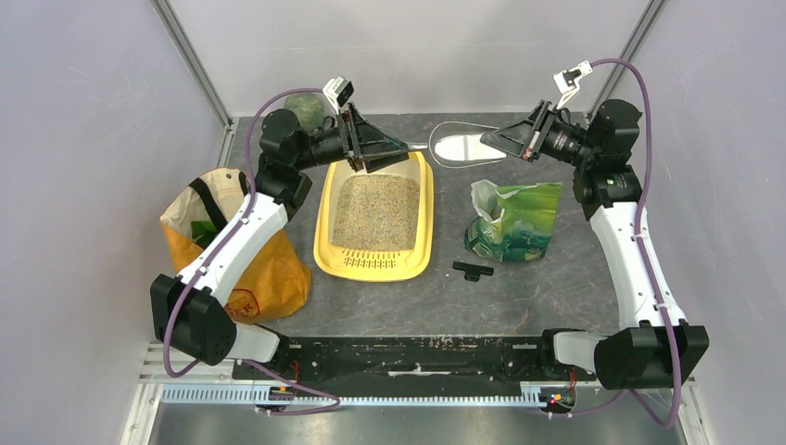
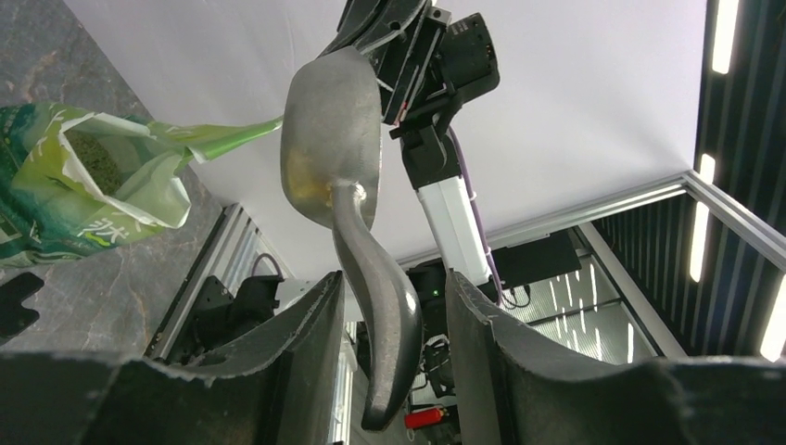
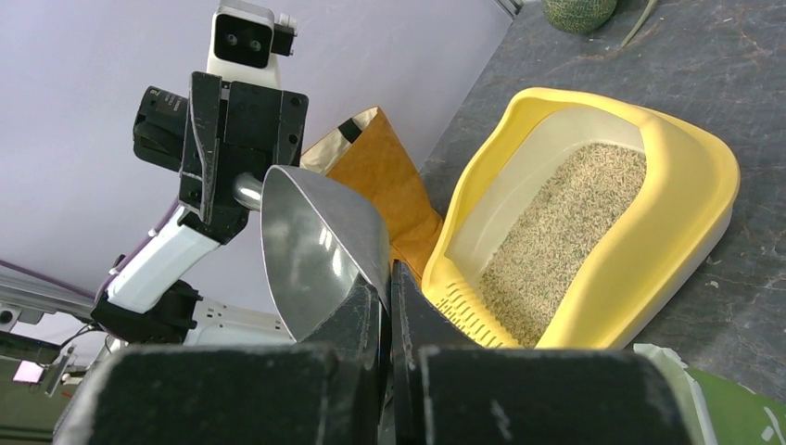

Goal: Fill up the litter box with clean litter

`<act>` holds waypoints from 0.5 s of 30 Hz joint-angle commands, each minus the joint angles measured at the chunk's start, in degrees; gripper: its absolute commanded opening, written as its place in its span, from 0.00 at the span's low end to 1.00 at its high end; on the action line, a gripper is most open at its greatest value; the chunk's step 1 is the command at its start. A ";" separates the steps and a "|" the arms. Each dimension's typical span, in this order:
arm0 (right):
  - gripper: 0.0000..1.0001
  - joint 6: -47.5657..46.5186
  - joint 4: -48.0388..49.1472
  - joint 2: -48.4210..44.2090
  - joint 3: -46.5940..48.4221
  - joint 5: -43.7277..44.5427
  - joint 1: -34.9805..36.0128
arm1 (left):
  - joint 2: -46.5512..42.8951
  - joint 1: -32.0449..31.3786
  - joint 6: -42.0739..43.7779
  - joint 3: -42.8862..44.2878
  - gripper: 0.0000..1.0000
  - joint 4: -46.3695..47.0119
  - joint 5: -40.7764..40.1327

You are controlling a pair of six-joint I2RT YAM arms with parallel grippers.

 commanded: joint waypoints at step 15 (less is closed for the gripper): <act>0.00 -1.55 -0.18 -1.41 -0.13 -0.53 0.66 | -0.73 -0.46 7.87 2.20 0.45 -8.88 -3.19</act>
